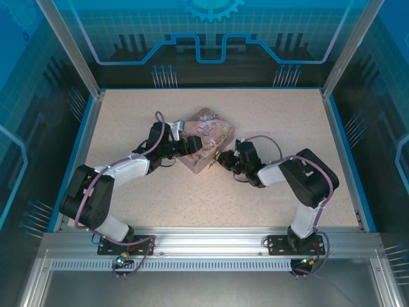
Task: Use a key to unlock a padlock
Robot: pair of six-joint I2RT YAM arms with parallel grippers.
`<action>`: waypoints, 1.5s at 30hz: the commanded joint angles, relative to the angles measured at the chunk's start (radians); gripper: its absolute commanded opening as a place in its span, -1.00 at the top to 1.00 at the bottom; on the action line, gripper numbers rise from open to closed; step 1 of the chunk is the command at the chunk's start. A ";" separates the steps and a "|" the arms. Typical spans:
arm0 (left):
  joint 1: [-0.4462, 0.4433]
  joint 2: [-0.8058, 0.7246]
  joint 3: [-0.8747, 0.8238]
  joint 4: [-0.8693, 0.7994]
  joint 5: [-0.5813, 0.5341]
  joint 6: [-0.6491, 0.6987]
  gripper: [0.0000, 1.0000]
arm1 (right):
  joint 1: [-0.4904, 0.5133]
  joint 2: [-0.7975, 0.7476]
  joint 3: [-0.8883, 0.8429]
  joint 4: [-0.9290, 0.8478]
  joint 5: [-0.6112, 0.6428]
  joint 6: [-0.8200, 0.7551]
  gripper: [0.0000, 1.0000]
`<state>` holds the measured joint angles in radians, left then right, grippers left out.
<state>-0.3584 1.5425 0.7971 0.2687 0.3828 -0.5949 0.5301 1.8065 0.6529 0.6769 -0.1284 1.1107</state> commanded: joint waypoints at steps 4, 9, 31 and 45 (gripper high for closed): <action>0.008 -0.018 -0.062 -0.118 -0.036 0.012 -0.48 | -0.047 -0.018 0.018 -0.081 0.040 -0.031 0.91; 0.008 -0.083 -0.004 -0.114 0.023 0.041 -0.53 | -0.030 -0.018 0.018 -0.131 0.023 -0.033 0.91; -0.127 0.193 0.197 0.042 0.122 -0.024 -0.48 | -0.018 -0.028 0.010 -0.131 0.021 -0.059 0.91; -0.129 0.155 -0.016 0.073 0.093 -0.034 -0.47 | -0.076 -0.059 0.040 -0.194 0.021 -0.078 0.91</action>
<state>-0.4816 1.6817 0.8539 0.4461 0.4870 -0.6109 0.4957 1.7706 0.6704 0.5667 -0.1547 1.0447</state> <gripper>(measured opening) 0.733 0.044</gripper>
